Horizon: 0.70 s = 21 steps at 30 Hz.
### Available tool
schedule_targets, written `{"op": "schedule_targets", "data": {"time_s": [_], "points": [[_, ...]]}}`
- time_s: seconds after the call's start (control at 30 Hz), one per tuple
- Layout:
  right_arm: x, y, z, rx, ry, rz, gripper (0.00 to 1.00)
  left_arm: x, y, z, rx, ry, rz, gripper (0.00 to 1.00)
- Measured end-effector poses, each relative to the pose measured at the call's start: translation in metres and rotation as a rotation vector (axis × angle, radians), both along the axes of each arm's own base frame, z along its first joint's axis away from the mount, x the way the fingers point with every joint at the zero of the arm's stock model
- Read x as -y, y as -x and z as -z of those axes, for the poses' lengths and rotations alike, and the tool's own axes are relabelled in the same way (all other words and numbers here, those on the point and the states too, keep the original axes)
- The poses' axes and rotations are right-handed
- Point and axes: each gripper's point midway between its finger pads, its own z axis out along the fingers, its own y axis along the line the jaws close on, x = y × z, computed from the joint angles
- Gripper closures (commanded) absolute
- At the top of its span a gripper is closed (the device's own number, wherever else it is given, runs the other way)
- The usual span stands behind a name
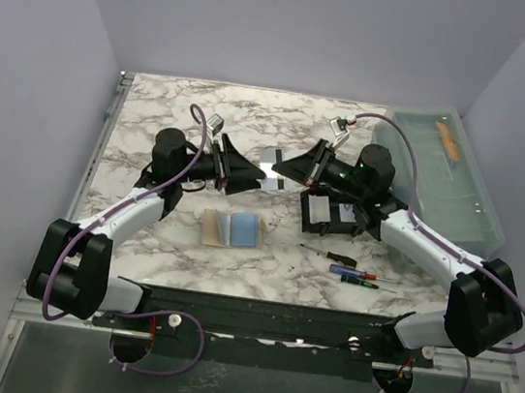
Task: Put the credit cards into the card holder
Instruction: Insert the credit card into the card holder.
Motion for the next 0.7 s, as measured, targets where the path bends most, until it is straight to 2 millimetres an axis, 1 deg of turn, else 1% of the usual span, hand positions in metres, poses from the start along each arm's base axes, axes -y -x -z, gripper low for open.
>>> {"op": "schedule_targets", "data": {"time_s": [0.03,0.1,0.23,0.3,0.33,0.37,0.43,0.47,0.5,0.53,0.57,0.63,0.67,0.7], "points": [[-0.003,0.001,-0.001,0.002,-0.008,-0.006,1.0,0.0,0.001,-0.003,0.006,0.017,-0.001,0.5],[-0.008,0.003,-0.002,0.0,-0.021,-0.016,1.0,-0.001,0.003,-0.011,0.02,0.051,-0.003,0.55],[-0.017,0.007,0.001,-0.003,-0.031,-0.037,1.0,-0.003,0.006,-0.02,0.037,0.086,-0.006,0.73],[-0.023,0.01,0.003,-0.01,-0.031,-0.049,1.0,-0.004,0.007,-0.023,0.048,0.093,-0.008,0.92],[-0.026,0.012,0.005,-0.012,-0.029,-0.054,0.97,-0.006,0.006,-0.023,0.047,0.098,-0.012,1.0],[-0.028,0.013,0.007,-0.015,-0.026,-0.055,0.85,-0.007,0.007,-0.023,0.048,0.098,-0.011,1.0],[-0.031,0.012,0.013,-0.022,-0.012,-0.048,0.65,-0.011,0.008,-0.022,0.054,0.097,-0.009,1.0],[-0.031,0.012,0.018,-0.029,0.002,-0.042,0.58,-0.014,0.009,-0.021,0.051,0.095,-0.011,1.0],[-0.031,0.01,0.023,-0.033,0.024,-0.031,0.46,-0.02,0.008,-0.017,0.045,0.081,-0.022,1.0],[-0.03,0.009,0.03,-0.034,0.051,-0.019,0.41,-0.025,0.005,-0.012,0.041,0.062,-0.036,1.0],[-0.029,0.008,0.039,-0.036,0.085,-0.007,0.38,-0.034,-0.001,-0.002,0.007,0.009,-0.071,1.0],[-0.027,0.007,0.061,-0.054,0.167,0.007,0.37,-0.048,-0.013,0.014,-0.021,-0.106,-0.135,1.0],[-0.027,0.008,0.073,-0.062,0.21,0.003,0.39,-0.054,-0.022,0.02,-0.028,-0.179,-0.177,1.0],[-0.028,0.008,0.086,-0.072,0.254,0.0,0.43,-0.061,-0.028,0.027,-0.027,-0.264,-0.205,1.0]]}}
